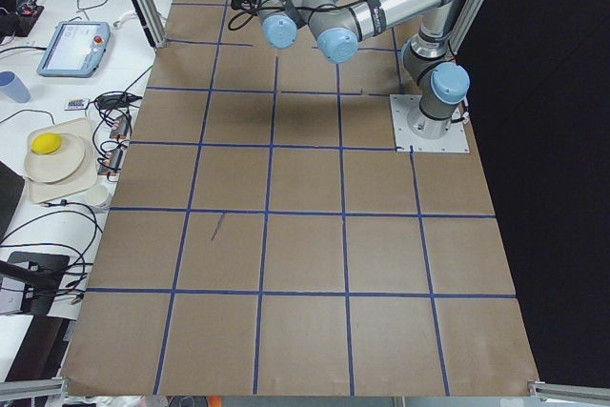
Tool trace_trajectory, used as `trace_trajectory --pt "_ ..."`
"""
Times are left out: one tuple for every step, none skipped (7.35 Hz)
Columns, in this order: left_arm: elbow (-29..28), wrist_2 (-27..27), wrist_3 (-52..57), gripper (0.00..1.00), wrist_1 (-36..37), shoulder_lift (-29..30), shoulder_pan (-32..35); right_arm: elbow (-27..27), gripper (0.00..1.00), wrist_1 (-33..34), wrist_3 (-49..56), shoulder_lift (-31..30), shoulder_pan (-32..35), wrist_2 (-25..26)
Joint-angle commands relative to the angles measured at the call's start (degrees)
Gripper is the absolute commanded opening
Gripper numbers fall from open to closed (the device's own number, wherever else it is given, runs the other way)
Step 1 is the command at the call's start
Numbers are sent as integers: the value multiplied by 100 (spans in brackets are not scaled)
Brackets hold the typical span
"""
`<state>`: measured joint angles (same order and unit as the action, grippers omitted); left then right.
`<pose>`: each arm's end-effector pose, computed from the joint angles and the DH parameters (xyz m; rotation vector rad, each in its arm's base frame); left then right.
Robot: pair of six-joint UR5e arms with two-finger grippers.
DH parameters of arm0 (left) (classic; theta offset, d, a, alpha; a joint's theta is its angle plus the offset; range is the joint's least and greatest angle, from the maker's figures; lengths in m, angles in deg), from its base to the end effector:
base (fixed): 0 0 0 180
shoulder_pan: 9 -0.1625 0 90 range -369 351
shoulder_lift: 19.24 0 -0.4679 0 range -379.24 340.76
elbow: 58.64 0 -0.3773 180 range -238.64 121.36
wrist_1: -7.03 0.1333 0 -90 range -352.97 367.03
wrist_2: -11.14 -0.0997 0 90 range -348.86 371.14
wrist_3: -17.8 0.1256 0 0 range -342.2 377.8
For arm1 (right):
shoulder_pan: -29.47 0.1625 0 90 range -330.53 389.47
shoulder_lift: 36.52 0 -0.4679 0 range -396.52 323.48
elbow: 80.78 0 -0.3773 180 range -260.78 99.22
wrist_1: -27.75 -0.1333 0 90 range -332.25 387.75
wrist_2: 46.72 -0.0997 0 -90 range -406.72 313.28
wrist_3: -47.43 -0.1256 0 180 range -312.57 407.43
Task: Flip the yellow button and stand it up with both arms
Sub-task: 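Lift the yellow button with the left gripper and raise it toward the center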
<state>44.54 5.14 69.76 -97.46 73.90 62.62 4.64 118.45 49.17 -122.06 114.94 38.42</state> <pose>-0.0979 -0.5242 0.4613 -0.0839 -1.6809 0.4793 0.1028 -0.5249 0.5061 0.0735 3.0567 -0.0289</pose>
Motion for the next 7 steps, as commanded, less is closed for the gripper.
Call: trace_trajectory --pt "570 886 -1 6 -63 -453 343 -8 100 -418 458 -174 -1211 -1310" --pt "763 1168 -1 6 -150 -559 518 -8 100 -987 555 -200 -1695 -2047" --pt "861 1423 -1 5 -264 -543 737 -8 100 -1715 704 -201 -2083 -2820" --pt "862 1713 -1 4 -518 -638 1001 -8 100 -2462 819 -209 -2348 -3550" --pt "801 1742 -10 3 -547 -569 1090 18 100 -2956 794 -322 -2350 -3801" --pt "818 1768 -1 3 -529 -578 1169 44 100 -3492 785 -402 -2307 -4325" --pt "809 1917 -10 3 -555 -586 1292 79 100 -3680 828 -394 -2045 -5053"
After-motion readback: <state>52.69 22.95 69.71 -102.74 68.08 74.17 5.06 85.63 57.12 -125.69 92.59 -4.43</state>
